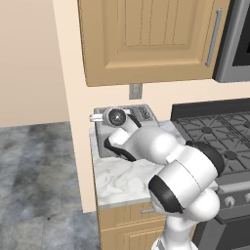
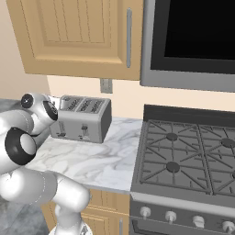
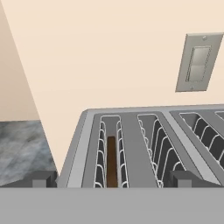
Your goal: Start the toaster. Once the lever pops up, take the bread to the plate on the dining counter.
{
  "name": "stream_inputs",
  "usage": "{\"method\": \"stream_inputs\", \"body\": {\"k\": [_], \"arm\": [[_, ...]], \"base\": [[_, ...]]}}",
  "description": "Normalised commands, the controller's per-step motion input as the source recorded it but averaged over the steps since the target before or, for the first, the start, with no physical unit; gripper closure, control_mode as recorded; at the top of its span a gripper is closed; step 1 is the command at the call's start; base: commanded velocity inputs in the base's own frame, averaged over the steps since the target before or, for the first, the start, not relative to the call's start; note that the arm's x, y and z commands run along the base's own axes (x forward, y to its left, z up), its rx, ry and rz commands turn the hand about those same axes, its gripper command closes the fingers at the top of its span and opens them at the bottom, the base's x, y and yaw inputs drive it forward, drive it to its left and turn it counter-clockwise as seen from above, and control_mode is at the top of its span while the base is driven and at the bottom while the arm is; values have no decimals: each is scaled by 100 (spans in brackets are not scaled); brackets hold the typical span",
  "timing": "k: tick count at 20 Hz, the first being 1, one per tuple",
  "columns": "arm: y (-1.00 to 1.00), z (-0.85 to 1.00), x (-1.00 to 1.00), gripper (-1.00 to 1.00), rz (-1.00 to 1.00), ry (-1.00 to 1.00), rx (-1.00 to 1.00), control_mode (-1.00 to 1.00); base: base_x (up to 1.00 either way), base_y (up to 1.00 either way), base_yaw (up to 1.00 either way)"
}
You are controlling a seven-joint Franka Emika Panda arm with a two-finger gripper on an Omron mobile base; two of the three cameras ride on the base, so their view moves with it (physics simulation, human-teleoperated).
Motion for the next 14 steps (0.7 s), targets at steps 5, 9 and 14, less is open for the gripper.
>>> {"method": "stream_inputs", "body": {"k": [5,9,14], "arm": [[0,0,0,-100,0,0,0,-100],[0,0,0,-100,0,0,0,-100],[0,0,0,-100,0,0,0,-100]], "base": [[0,0,0],[0,0,0],[0,0,0]]}}
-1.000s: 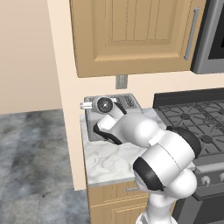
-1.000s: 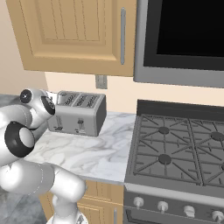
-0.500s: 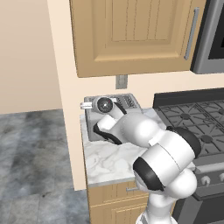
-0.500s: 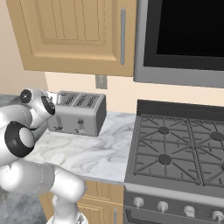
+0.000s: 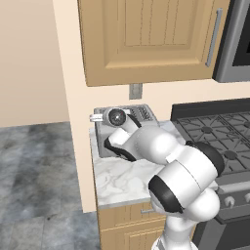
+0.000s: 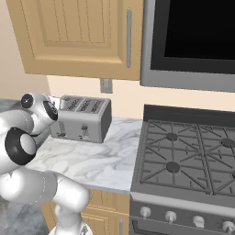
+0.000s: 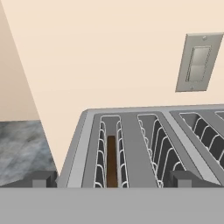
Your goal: Start the toaster. Once the lever pops up, take the bread to the plate on the dining counter.
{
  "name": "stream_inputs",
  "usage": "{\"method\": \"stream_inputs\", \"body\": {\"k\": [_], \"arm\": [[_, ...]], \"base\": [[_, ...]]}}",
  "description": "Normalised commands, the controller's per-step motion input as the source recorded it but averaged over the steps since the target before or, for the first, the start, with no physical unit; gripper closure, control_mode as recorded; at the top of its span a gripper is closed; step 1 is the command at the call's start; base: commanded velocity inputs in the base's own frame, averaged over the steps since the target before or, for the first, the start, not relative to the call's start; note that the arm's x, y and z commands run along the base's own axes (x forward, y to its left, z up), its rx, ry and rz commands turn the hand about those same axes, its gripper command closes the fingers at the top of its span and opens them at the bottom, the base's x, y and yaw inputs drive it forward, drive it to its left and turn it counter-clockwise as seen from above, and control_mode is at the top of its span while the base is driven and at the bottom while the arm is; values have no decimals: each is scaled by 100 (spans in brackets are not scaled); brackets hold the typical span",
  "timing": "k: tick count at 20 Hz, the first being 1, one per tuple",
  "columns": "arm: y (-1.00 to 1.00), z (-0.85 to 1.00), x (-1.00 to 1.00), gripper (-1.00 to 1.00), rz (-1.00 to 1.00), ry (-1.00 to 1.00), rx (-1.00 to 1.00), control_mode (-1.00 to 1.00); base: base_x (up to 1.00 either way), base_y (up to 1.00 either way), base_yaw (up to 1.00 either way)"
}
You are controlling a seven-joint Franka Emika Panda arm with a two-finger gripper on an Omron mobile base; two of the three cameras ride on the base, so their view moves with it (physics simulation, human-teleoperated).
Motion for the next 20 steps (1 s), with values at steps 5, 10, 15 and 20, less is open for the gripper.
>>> {"method": "stream_inputs", "body": {"k": [5,10,15,20], "arm": [[0,0,0,-100,0,0,0,-100],[0,0,0,-100,0,0,0,-100],[0,0,0,-100,0,0,0,-100],[0,0,0,-100,0,0,0,-100]], "base": [[0,0,0],[0,0,0],[0,0,0],[0,0,0]]}}
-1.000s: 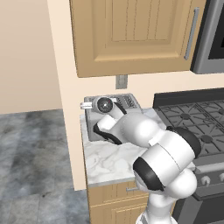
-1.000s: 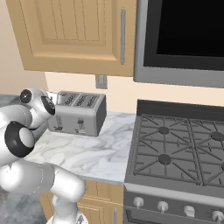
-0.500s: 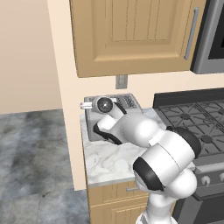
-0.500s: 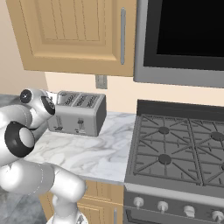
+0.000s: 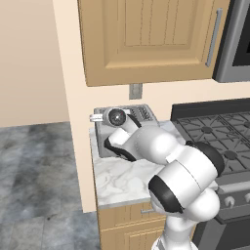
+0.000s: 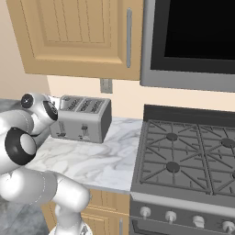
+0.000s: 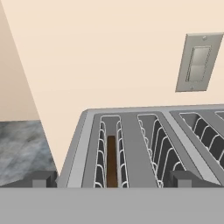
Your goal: Start the toaster. Once the lever pops up, take the bread to the plate on the dining counter.
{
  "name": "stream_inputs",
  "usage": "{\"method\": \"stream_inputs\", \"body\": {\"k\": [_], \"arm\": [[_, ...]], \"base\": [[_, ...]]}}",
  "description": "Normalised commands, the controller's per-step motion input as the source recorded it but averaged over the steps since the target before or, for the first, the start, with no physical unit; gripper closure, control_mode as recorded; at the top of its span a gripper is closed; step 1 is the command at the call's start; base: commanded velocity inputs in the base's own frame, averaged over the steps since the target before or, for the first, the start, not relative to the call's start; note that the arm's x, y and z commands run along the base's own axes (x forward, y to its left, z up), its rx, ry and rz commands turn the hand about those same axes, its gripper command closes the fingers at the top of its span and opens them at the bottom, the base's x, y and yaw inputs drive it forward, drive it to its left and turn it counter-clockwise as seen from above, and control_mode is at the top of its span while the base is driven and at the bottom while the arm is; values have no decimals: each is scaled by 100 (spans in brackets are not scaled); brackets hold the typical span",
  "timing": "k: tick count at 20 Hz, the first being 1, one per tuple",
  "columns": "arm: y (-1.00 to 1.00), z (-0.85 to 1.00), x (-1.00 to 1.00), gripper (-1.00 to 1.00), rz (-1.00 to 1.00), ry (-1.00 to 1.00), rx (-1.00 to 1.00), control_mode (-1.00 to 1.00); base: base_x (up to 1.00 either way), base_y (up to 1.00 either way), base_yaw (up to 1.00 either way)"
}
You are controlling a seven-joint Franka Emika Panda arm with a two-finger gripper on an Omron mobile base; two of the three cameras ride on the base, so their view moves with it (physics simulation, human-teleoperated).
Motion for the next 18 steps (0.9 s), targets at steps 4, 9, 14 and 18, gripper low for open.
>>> {"method": "stream_inputs", "body": {"k": [4,9,14,18], "arm": [[0,0,0,-100,0,0,0,-100],[0,0,0,-100,0,0,0,-100],[0,0,0,-100,0,0,0,-100],[0,0,0,-100,0,0,0,-100]], "base": [[0,0,0],[0,0,0],[0,0,0],[0,0,0]]}}
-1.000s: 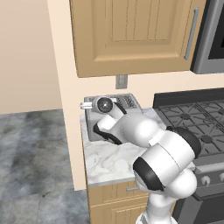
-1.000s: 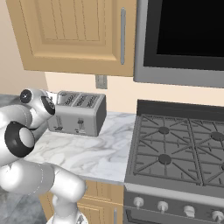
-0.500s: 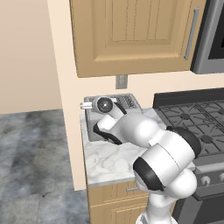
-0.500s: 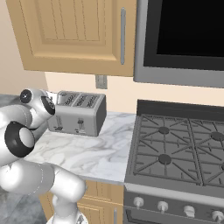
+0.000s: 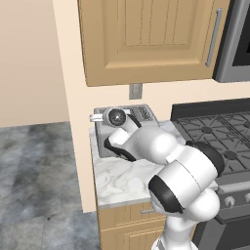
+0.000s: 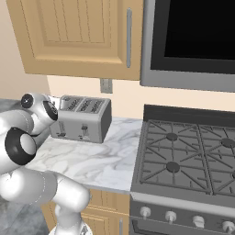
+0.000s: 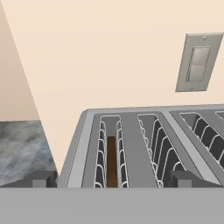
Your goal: Start the toaster. Once the lever pops up, take the bread to the plate on the dining counter.
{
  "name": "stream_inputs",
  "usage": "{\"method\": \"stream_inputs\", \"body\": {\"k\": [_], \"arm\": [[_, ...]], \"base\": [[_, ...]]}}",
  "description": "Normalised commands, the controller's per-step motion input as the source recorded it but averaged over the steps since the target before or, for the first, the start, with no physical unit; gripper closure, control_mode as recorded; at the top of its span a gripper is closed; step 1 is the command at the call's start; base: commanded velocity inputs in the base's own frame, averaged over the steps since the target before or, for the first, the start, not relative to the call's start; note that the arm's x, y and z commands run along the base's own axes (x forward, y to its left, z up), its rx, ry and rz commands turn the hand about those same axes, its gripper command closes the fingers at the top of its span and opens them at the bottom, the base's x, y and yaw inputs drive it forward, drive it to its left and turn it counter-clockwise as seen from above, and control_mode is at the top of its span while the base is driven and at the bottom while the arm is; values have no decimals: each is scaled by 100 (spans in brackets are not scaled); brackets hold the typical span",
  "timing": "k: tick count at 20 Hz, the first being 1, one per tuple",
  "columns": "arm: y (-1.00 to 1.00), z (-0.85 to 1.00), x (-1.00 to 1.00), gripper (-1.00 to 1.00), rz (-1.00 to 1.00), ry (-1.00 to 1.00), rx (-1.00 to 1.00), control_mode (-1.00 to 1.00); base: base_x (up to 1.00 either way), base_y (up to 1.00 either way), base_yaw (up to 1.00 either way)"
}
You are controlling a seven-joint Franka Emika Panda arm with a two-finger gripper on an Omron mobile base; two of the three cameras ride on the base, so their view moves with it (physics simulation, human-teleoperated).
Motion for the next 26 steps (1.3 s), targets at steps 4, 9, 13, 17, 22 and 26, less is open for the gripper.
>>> {"method": "stream_inputs", "body": {"k": [4,9,13,17,22,26], "arm": [[0,0,0,-100,0,0,0,-100],[0,0,0,-100,0,0,0,-100],[0,0,0,-100,0,0,0,-100],[0,0,0,-100,0,0,0,-100],[0,0,0,-100,0,0,0,-100],[0,0,0,-100,0,0,0,-100]], "base": [[0,0,0],[0,0,0],[0,0,0],[0,0,0],[0,0,0],[0,0,0]]}}
